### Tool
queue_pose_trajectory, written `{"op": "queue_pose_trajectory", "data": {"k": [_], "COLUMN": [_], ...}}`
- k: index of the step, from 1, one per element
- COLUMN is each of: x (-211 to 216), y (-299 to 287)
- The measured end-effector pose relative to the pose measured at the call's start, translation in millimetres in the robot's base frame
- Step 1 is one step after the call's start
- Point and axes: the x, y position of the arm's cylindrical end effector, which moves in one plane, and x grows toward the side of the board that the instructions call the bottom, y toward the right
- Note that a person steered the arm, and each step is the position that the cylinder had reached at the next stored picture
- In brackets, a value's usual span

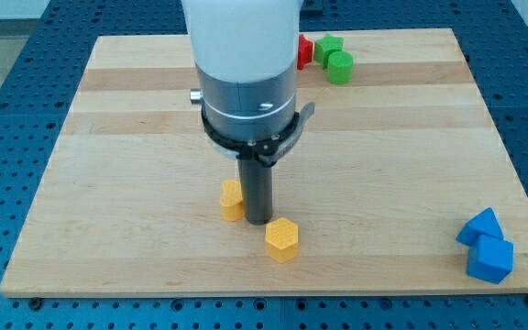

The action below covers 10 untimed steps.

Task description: Place yellow heart in center of the board

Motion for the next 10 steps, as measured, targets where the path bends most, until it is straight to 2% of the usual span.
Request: {"op": "queue_pose_trajectory", "data": {"k": [1, 2, 3, 7, 8, 9, 10], "x": [14.7, 47.3, 40.5, -59.6, -62.5, -86.8, -90.3], "y": [-8.6, -23.1, -54.3, 3.6, 33.0, 31.1, 31.1]}}
